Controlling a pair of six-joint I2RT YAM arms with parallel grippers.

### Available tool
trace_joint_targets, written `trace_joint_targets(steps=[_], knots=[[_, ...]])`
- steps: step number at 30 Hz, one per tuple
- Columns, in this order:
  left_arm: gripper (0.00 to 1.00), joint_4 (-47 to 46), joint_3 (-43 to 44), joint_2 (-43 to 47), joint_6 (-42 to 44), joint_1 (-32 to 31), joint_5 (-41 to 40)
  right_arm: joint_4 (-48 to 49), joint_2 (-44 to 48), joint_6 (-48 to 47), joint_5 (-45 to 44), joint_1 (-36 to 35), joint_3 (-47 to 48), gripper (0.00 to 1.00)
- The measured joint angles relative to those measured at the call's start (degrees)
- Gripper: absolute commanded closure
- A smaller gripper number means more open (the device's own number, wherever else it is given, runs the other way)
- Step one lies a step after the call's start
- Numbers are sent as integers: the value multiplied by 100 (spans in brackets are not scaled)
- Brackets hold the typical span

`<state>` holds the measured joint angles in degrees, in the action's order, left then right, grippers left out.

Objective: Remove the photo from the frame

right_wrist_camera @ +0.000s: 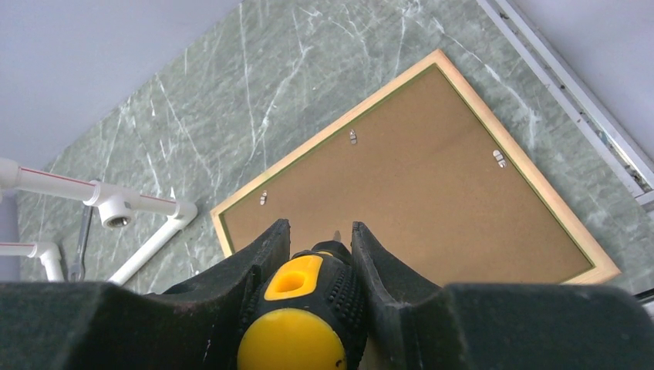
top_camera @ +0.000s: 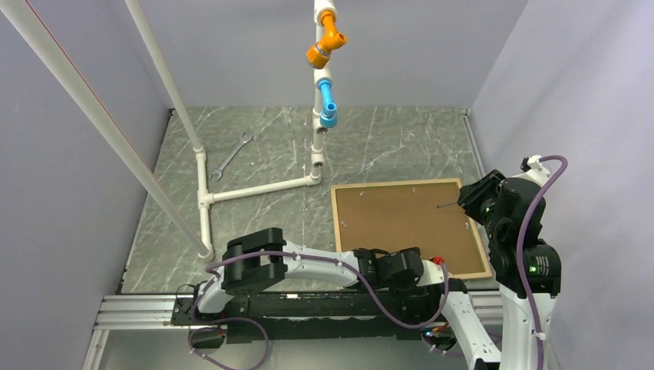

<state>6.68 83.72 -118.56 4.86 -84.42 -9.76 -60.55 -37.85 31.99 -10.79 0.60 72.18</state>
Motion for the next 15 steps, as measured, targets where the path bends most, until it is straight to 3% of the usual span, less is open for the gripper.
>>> trace_joint_targets(steps=[3, 8, 15], knots=[[28, 4, 151, -214, 0, -2, -2, -42, 33, 42, -4, 0, -15, 100], [38, 289, 411, -505, -11, 33, -195, -101, 55, 85, -70, 4, -59, 100], [42, 826, 734, -601, 39, 98, -431, -173, 118, 92, -229, 28, -61, 100]])
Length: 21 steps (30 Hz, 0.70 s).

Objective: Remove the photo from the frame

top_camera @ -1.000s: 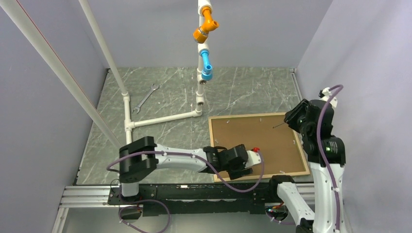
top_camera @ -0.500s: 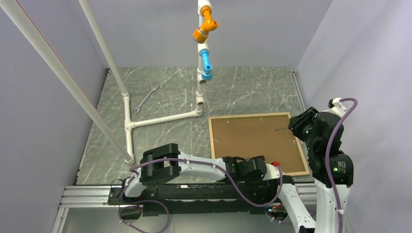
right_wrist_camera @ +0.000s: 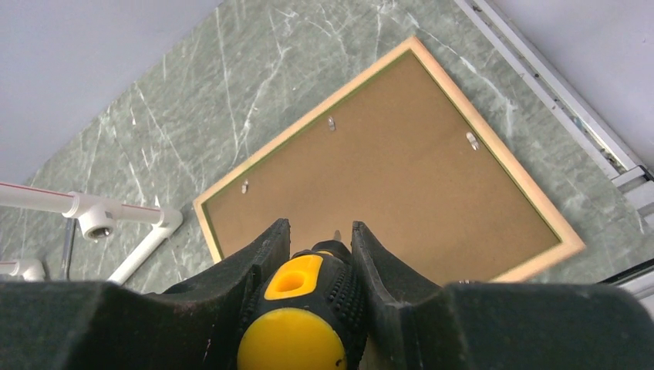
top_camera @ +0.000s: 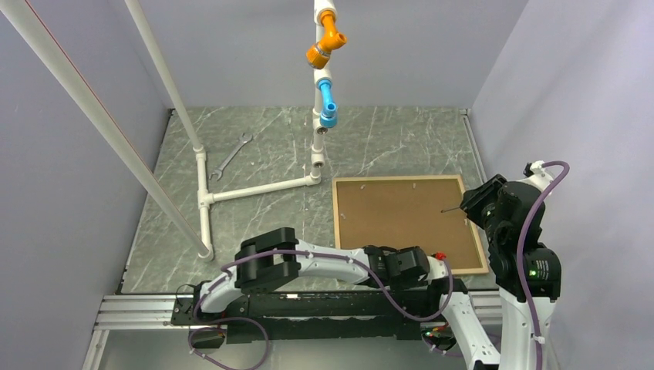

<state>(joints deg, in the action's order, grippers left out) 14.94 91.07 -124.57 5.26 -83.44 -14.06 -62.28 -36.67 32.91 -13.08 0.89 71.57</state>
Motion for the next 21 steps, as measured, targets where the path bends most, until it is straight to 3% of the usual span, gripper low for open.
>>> trace_joint_targets(steps=[13, 21], knots=[[48, -702, 1038, -916, 37, 859, -227, -74, 35, 74, -199, -24, -13, 100], [24, -345, 1239, -848, 74, 1106, 223, -44, -219, 31, -562, -24, -245, 100]])
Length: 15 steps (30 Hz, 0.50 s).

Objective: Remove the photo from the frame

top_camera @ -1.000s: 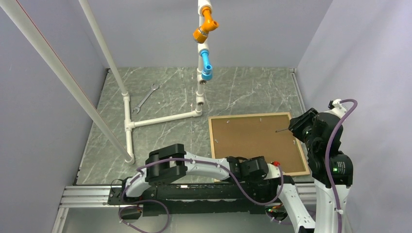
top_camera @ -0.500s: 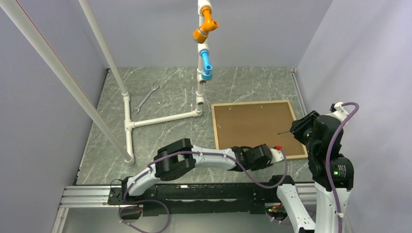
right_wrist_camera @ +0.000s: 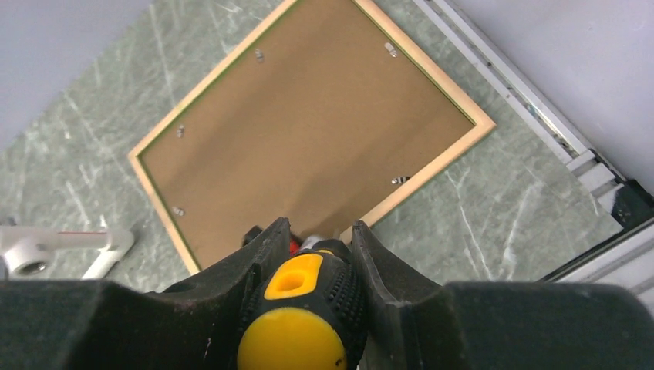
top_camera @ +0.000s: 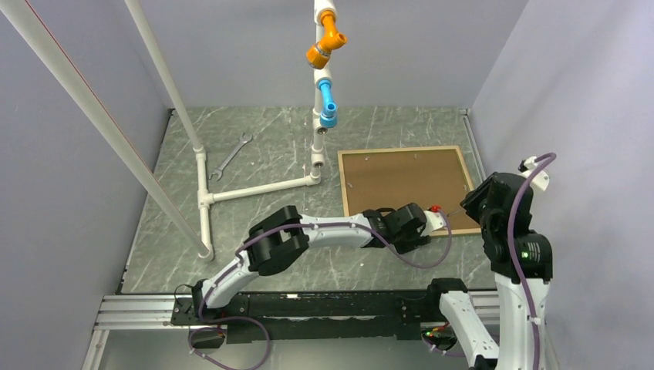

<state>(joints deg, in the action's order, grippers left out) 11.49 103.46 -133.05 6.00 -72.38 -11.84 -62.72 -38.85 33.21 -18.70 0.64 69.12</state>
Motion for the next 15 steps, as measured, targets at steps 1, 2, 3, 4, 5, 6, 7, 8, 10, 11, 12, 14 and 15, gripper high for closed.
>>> trace_joint_targets(steps=[1, 2, 3, 4, 5, 6, 7, 8, 10, 11, 12, 14, 15], knots=[[24, 162, -61, 105, -96, 28, 160, 48, -76, -13, -57, 0, -22, 100], [24, 262, -118, 221, -179, 46, 286, 61, -146, -15, -96, 0, -52, 100], [23, 417, -249, 439, -337, 59, 468, 87, -238, -11, -142, 0, -101, 100], [23, 557, -387, 699, -476, 70, 640, 133, -339, 2, -181, 0, -168, 100], [22, 664, -531, 977, -603, 87, 820, 190, -448, 28, -212, 0, -245, 100], [22, 769, -730, 1342, -754, 129, 1049, 273, -588, 55, -238, 0, -352, 100], [22, 870, -903, 1709, -890, 162, 1272, 341, -686, 87, -247, 0, -442, 100], [22, 975, -1119, 2170, -1032, 243, 1596, 472, -813, 114, -267, 0, -568, 100], [22, 1080, -1375, 2859, -1202, 479, 2063, 682, -1073, 155, -315, 9, -791, 100], [22, 1121, -1532, 3263, -1292, 721, 2365, 785, -1239, 177, -343, 33, -885, 100], [22, 1174, -1631, 3523, -1329, 951, 2535, 898, -1401, 179, -361, 74, -973, 100], [21, 1292, -1808, 3884, -1349, 1423, 2726, 1117, -1679, 175, -304, 328, -1145, 100], [21, 1364, -1899, 3987, -1362, 1668, 2761, 1244, -1799, 164, -219, 586, -1239, 100]])
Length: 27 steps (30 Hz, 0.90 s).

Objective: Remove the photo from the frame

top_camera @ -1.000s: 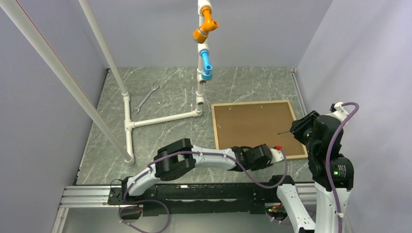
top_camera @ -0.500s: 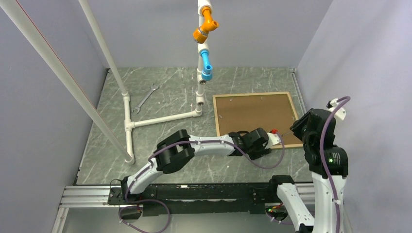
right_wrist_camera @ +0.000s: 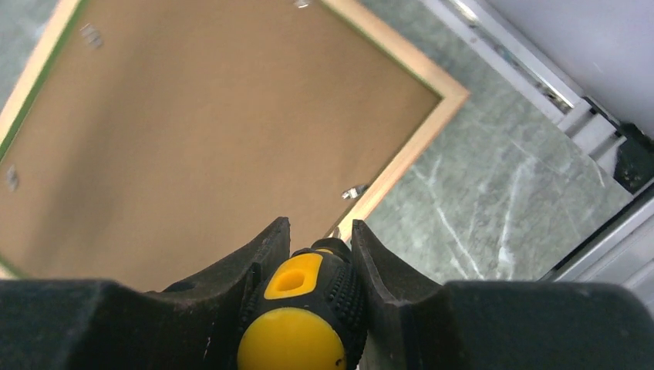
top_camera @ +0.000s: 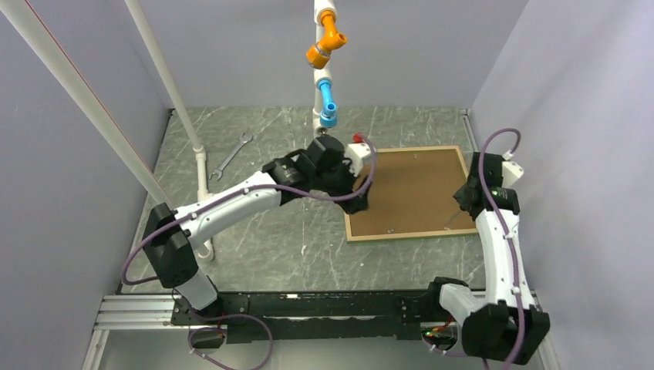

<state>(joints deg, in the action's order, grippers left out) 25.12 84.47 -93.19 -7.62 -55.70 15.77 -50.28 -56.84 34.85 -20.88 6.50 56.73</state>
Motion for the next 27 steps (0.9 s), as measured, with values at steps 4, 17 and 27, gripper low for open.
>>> trace_joint_targets(steps=[4, 17, 27], knots=[[25, 382, -304, -81, 55, 605, 304, 372, -199, -48, 306, 1060, -420, 100], [29, 872, -654, -1117, -396, 2240, 1996, 380, -1650, -382, 796, 1482, 459, 100], [29, 1471, -190, -1648, -404, 1873, 1980, 177, -1860, -378, 1113, 1661, 831, 100]])
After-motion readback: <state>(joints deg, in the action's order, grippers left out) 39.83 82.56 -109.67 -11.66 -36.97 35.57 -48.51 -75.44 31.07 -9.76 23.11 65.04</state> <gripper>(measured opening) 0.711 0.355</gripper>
